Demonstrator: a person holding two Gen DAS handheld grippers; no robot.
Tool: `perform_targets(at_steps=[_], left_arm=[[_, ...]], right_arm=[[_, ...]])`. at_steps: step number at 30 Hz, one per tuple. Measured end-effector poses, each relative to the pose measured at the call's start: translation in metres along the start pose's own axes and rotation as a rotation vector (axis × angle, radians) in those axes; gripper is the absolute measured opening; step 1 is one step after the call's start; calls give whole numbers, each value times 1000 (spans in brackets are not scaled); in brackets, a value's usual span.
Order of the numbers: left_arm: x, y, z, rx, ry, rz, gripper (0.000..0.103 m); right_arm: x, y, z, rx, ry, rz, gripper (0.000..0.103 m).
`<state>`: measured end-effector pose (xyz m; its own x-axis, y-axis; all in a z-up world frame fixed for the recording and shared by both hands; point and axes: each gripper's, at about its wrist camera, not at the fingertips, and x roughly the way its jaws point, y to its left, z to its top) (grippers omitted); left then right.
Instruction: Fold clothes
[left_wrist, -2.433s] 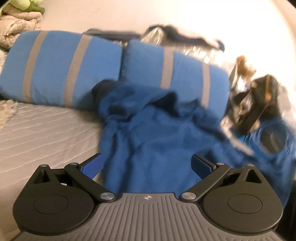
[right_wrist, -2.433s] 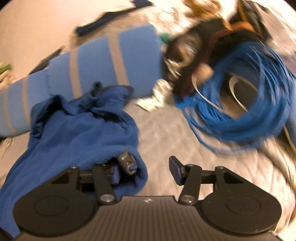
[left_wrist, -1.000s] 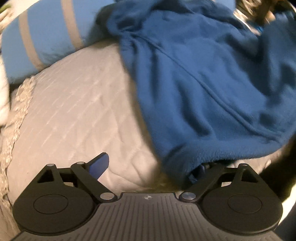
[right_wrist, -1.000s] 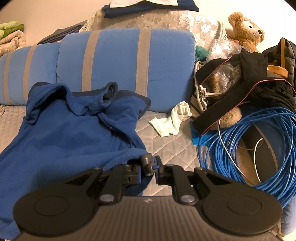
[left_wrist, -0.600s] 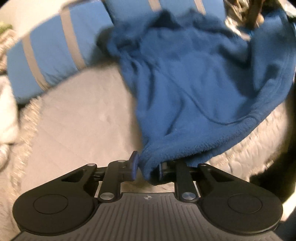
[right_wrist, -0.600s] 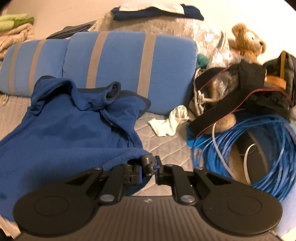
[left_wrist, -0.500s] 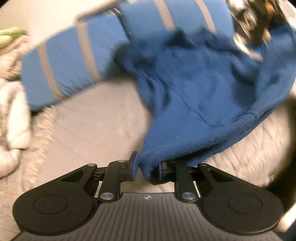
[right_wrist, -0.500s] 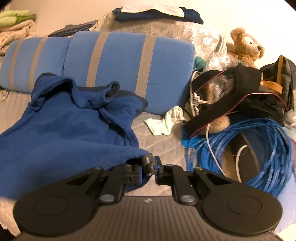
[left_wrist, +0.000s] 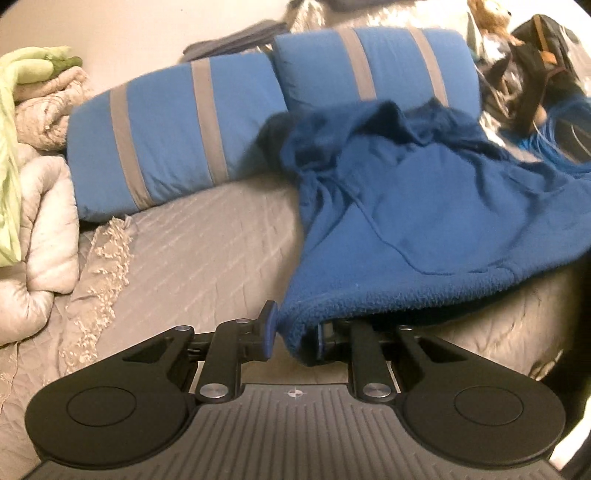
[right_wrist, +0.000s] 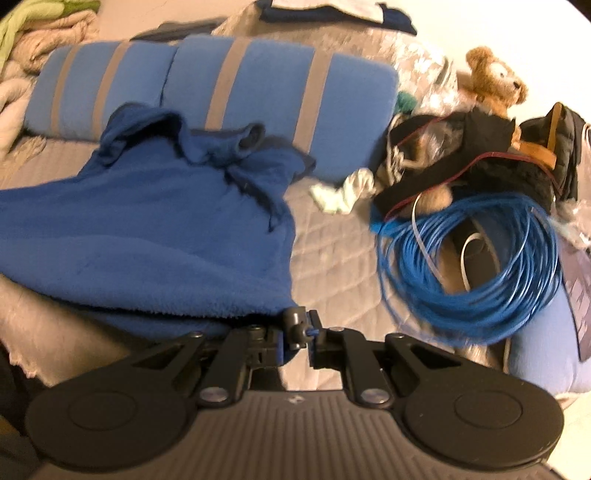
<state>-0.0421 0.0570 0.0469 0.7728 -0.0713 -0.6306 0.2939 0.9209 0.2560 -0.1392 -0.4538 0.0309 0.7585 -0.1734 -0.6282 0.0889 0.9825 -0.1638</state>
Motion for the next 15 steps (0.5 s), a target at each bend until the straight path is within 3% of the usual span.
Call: perform_targets(at_steps=[4, 5, 6, 9, 10, 11, 15], left_arm=[[3, -9, -6, 56, 8, 17, 17], [4, -11, -7, 68, 10, 20, 17], [5, -13, -7, 77, 13, 22, 18], [10, -17, -10, 91, 25, 27, 27], [12, -18, -11, 92, 32, 33, 36], [13, -19, -13, 91, 38, 37, 38], [13, -15, -14, 64, 37, 28, 38]], right_arm=[[6, 4, -13, 3, 9, -1, 13], [6, 6, -13, -10, 4, -12, 17], [6, 8, -13, -26, -2, -25, 35], [5, 15, -12, -119, -18, -69, 54], [4, 18, -11, -159, -27, -75, 55], [4, 21, -10, -200, -36, -80, 58], [2, 39, -9, -390, -64, -97, 55]])
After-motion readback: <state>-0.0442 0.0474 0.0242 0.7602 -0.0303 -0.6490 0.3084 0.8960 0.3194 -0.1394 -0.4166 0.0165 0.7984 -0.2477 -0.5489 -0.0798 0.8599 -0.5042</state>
